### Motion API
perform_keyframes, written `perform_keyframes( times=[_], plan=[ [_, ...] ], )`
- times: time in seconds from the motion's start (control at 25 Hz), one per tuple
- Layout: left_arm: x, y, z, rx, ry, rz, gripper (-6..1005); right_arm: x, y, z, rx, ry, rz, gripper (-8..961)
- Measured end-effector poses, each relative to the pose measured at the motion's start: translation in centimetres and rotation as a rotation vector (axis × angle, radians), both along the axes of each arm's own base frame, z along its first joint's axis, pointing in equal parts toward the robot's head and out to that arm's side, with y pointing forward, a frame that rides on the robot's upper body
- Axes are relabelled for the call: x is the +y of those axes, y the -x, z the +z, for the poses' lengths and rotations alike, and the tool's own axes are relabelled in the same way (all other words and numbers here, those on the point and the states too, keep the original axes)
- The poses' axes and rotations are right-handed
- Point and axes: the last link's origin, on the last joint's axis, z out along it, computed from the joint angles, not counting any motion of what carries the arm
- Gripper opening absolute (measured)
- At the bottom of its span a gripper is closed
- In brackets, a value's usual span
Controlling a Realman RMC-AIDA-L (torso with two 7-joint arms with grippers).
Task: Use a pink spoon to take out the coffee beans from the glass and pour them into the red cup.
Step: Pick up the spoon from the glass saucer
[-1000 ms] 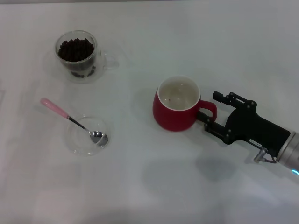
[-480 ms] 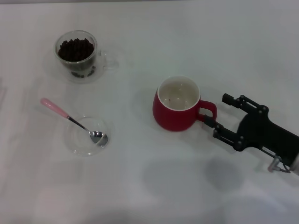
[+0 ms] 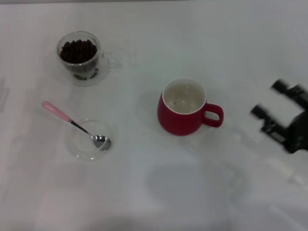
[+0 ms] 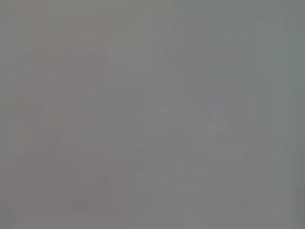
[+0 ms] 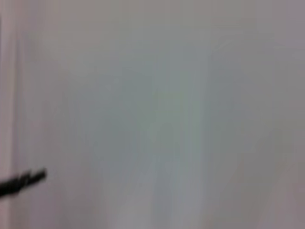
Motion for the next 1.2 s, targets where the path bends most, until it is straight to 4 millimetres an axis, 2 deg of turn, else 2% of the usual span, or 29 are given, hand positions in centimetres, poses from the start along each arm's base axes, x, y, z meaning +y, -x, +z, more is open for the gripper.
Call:
perform_keyframes(
  times=[0.2, 0.36, 0.52, 0.72, 0.88, 1.2],
  plan=[
    [0.1, -0.2, -0.2, -0.101, 0.038, -0.035, 861, -0.9, 0.4, 2.9, 0.095, -0.168, 0.035, 741],
    [-0.6, 0.1, -0.3, -0.209, 0.072, -0.052, 861, -1.0, 0.3, 4.9, 0.118, -0.283, 0.041, 741],
    [-2.1, 0.4, -1.0, -0.310, 0.096, -0.053, 861, 0.2, -0.6, 6.8, 0.126, -0.397, -0.015, 741],
    [-4.5, -0.3, -2.8, -0.445, 0.105, -0.051, 862, 2.5, -1.9, 9.7, 0.148, -0.467, -0.093, 741],
    [-5.4, -0.6, -4.1, -0.566, 0.147, -0.039, 862, 3.7, -2.6, 11.5, 0.145, -0.509, -0.116, 740],
    [-6.1, -0.7, -6.7, -0.870, 0.320, -0.016, 862, 5.3, -2.3, 13.0, 0.133, -0.523, -0.082, 740]
  ],
)
